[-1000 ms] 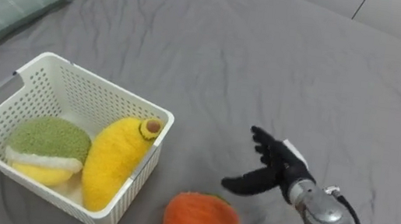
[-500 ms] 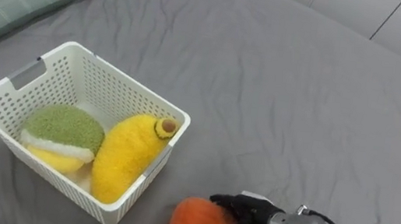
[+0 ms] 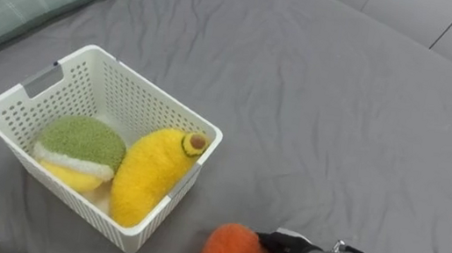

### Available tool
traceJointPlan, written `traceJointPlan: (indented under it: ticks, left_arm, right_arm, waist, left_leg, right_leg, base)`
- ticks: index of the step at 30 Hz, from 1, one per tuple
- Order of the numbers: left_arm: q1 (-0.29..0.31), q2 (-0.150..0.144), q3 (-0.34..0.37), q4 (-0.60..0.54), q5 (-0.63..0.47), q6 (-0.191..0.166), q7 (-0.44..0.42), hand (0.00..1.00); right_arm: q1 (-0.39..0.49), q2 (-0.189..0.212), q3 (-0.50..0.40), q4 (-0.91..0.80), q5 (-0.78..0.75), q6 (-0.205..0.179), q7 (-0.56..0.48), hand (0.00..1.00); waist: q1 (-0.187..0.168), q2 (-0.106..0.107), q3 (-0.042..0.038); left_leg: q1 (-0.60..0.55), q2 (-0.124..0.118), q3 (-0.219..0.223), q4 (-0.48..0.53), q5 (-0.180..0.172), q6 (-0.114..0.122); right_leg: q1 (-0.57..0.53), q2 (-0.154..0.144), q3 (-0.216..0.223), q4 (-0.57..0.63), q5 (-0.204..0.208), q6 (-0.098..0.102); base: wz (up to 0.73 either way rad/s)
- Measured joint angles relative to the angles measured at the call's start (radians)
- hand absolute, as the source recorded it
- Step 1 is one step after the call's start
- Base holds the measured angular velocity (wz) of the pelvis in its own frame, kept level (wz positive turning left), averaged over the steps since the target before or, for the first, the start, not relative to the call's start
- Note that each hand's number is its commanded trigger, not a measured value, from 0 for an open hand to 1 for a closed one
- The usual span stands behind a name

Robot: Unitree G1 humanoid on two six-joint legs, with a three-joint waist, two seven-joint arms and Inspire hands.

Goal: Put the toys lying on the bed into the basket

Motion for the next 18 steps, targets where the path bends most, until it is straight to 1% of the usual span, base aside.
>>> traceJointPlan:
  ticks: [2, 4, 6, 10, 13, 15, 16, 18]
  left_arm:
    - [0.001, -0.007, -0.001, 0.0, 0.0, -0.002, 0.004, 0.0]
    - [0.002, -0.016, -0.001, 0.0, 0.001, -0.007, 0.008, 0.0]
    - [0.006, -0.027, 0.0, 0.0, 0.0, -0.013, 0.021, 0.0]
    - [0.005, -0.039, 0.001, 0.001, -0.001, -0.021, 0.026, 0.0]
    - [0.004, -0.045, 0.0, 0.009, -0.001, -0.027, 0.031, 0.0]
    - [0.005, -0.047, 0.0, 0.01, -0.001, -0.027, 0.032, 0.0]
    - [0.007, -0.046, 0.0, 0.01, -0.001, -0.027, 0.032, 0.0]
    - [0.009, -0.046, 0.0, 0.01, 0.0, -0.028, 0.035, 0.0]
  right_arm:
    - [0.0, 0.01, -0.013, 0.025, 0.0, -0.016, -0.054, 1.0]
    - [0.002, 0.013, -0.014, 0.03, -0.001, -0.023, -0.091, 1.0]
    - [0.014, 0.023, -0.033, 0.03, 0.003, -0.034, -0.142, 1.0]
    - [0.028, 0.034, -0.033, 0.03, 0.004, -0.04, -0.203, 1.0]
    - [0.047, 0.041, -0.033, 0.035, 0.005, -0.059, -0.235, 1.0]
    - [0.049, 0.046, -0.033, 0.046, 0.012, -0.069, -0.254, 1.0]
    - [0.049, 0.049, -0.033, 0.052, 0.019, -0.078, -0.268, 1.0]
    - [0.049, 0.054, -0.033, 0.062, 0.028, -0.09, -0.284, 1.0]
  waist:
    - [-0.001, 0.007, -0.0019]
    - [-0.001, 0.015, -0.0028]
    - [-0.006, 0.021, -0.0045]
    - [-0.008, 0.023, -0.0059]
    - [-0.013, 0.023, -0.006]
    - [-0.021, 0.023, -0.006]
    - [-0.03, 0.023, -0.006]
    - [-0.033, 0.024, -0.0062]
  left_leg:
    - [0.0, 0.0, 0.001, 0.006, -0.001, 0.0]
    - [-0.002, 0.0, 0.003, 0.012, -0.003, 0.0]
    - [-0.002, -0.005, 0.002, 0.013, -0.004, 0.0]
    - [-0.001, -0.005, 0.0, 0.013, -0.004, 0.0]
    - [-0.003, -0.005, -0.005, 0.016, -0.004, 0.0]
    - [-0.009, -0.005, -0.012, 0.018, -0.004, 0.0]
    - [-0.012, -0.005, -0.018, 0.019, -0.004, 0.0]
    - [-0.012, -0.006, -0.019, 0.02, -0.004, 0.0]
  right_leg:
    - [-0.003, 0.0, 0.0, 0.0, 0.0, 0.0]
    - [-0.006, 0.0, 0.001, 0.0, 0.0, 0.0]
    - [-0.002, 0.001, 0.0, 0.0, 0.0, 0.0]
    - [0.002, 0.001, -0.001, 0.0, 0.0, 0.0]
    - [0.004, 0.0, -0.008, 0.0, 0.0, 0.0]
    - [0.004, -0.002, -0.014, 0.0, 0.0, 0.0]
    - [0.004, -0.003, -0.022, 0.0, 0.0, 0.0]
    - [0.006, -0.004, -0.024, 0.0, 0.0, 0.0]
  base:
    - [0.0]
    - [0.0]
    - [0.0]
    - [0.0]
    - [0.05]
    - [0.11]
    - [0.1]
    - [0.05]
